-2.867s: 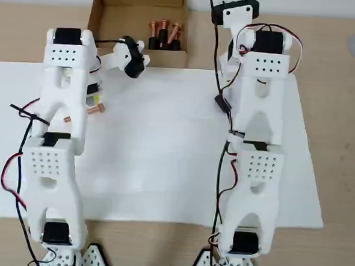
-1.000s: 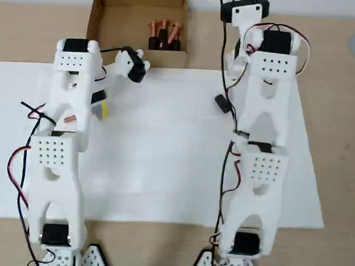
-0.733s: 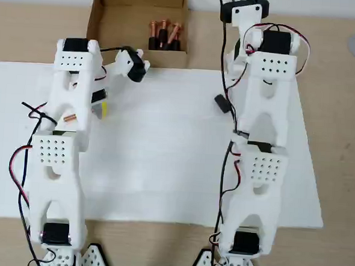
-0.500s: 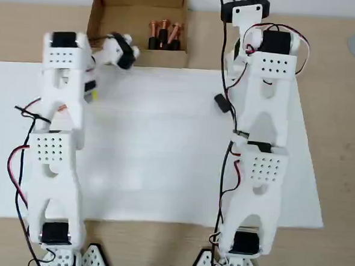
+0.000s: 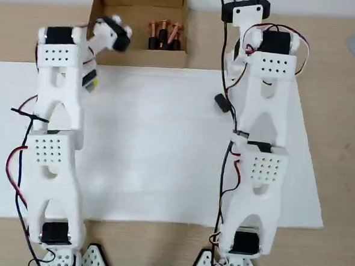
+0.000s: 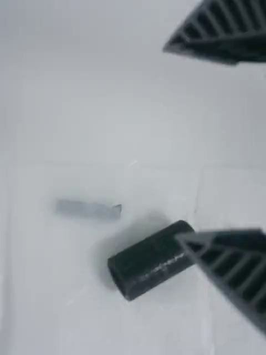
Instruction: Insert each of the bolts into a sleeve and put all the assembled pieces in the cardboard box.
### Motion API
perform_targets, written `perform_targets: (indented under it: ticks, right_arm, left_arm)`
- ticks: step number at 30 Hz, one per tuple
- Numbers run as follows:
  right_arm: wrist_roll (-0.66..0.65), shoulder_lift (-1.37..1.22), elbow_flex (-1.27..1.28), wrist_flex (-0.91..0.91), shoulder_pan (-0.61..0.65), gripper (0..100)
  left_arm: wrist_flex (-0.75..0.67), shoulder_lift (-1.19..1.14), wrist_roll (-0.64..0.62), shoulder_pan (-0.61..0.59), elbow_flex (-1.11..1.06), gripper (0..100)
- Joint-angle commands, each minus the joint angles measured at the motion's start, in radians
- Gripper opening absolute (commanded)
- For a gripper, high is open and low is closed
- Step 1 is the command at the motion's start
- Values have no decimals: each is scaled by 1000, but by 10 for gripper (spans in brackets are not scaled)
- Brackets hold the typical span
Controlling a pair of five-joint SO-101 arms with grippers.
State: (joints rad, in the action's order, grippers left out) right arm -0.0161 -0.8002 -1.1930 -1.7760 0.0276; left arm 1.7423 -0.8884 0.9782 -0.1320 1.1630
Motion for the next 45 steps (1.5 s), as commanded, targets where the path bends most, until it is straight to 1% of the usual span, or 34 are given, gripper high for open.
perform_targets:
  ticks: [1, 5, 9, 11, 13, 17, 23, 27, 30, 32, 35, 38, 42, 45]
  right_arm:
    - [8, 74, -2, -9, 25, 249]
    - [5, 64, 5, -9, 59, 249]
    - [6, 18, 25, -11, 88, 249]
    - [6, -7, 33, -11, 102, 249]
    - [6, -24, 41, -11, 108, 249]
    - [3, -38, 41, -11, 111, 249]
    - [-6, -39, 50, -11, 114, 249]
    - [-68, -39, 101, -9, 131, 249]
    - [-78, -41, 133, 12, 151, 249]
    - [-94, -41, 140, 34, 168, 249]
    - [-176, -41, 145, 35, 206, 249]
    - [-212, -41, 145, 37, 234, 249]
    - [-219, -39, 140, 18, 229, 249]
    - [-279, -35, 145, -12, 228, 249]
  left_arm:
    - [11, 142, -132, -8, 43, 30]
    - [11, 194, -269, 12, 48, 30]
    - [11, 280, -446, 61, 52, 29]
    - [12, 331, -500, 95, 40, 29]
    - [12, 378, -531, 123, 2, 29]
    - [12, 475, -552, 176, -126, 29]
    - [12, 677, -563, 192, -308, 28]
    - [12, 903, -571, 187, -489, 28]
    - [12, 1107, -597, 198, -660, 28]
    - [12, 1228, -631, 229, -758, 28]
    - [11, 1359, -712, 276, -855, 28]
    - [9, 1391, -764, 292, -904, 28]
    - [9, 1397, -821, 296, -942, 28]
    - [9, 1400, -861, 301, -991, 28]
